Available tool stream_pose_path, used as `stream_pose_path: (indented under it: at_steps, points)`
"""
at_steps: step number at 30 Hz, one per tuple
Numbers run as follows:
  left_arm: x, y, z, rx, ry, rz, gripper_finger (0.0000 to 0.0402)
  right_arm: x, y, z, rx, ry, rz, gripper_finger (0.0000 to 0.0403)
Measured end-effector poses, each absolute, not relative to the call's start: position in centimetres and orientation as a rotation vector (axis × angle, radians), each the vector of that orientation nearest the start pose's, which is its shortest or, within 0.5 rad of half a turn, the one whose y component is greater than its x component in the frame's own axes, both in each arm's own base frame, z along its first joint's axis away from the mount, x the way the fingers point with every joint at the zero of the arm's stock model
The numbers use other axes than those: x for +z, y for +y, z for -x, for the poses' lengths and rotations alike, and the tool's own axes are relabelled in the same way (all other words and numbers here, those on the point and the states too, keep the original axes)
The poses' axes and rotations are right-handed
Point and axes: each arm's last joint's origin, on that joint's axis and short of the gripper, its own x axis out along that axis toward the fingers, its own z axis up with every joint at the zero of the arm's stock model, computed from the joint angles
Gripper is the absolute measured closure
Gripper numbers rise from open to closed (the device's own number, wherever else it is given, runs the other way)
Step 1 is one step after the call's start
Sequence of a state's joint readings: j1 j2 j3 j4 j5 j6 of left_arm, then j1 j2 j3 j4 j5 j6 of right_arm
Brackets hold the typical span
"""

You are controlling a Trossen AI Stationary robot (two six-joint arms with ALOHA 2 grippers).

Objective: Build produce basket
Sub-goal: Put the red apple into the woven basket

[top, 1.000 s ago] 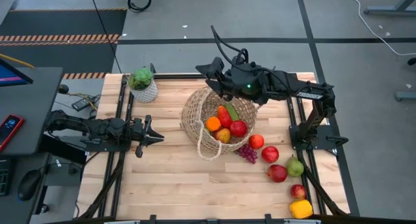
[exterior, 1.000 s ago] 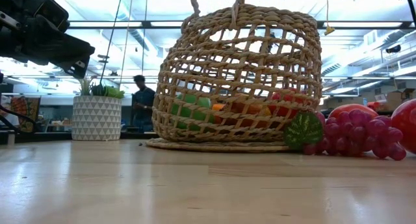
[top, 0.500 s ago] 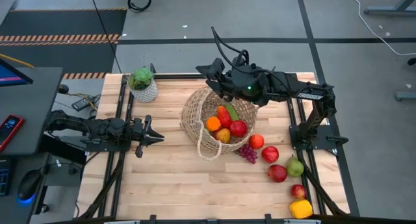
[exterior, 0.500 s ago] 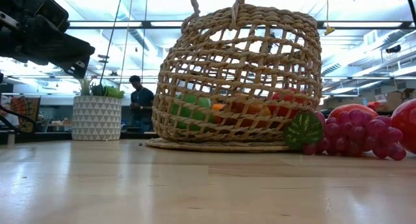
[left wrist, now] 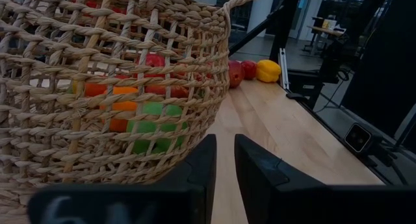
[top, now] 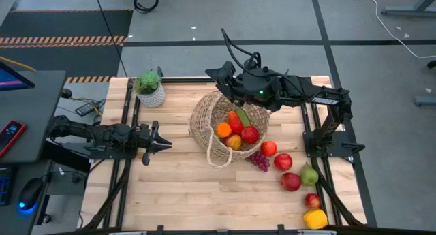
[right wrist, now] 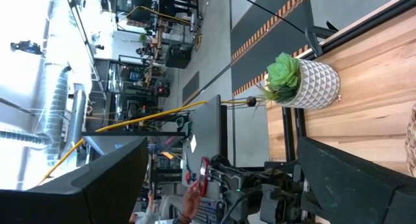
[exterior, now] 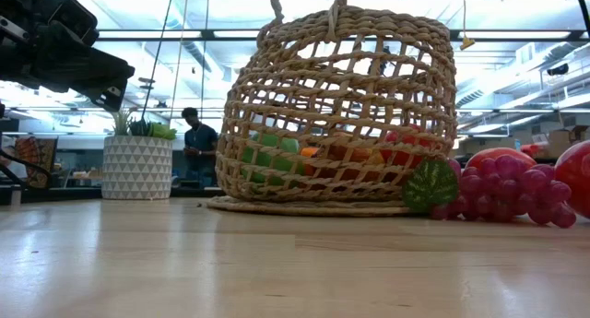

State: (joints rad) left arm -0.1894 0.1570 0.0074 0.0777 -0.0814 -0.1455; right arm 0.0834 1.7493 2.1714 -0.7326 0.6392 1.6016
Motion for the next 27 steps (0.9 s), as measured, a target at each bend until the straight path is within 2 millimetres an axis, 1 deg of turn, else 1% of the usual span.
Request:
stream_pose_path:
  at_steps: [8,18,27]
  points:
    - [16.07,-1.78,-10.53,-0.102,0.078,0.136,0.0346,49.06,1.17,-35.24,-0.663,-0.222,-1.429,0.0007]
    - [16.07,-1.78,-10.53,-0.103,0.079,0.136,0.0339,49.37,1.14,-35.28,-0.66,-0.266,-1.428,0.0007]
    - [16.07,-1.78,-10.53,-0.102,0.079,0.136,0.0346,49.88,1.14,-35.41,-0.626,-0.302,-1.416,0.0008]
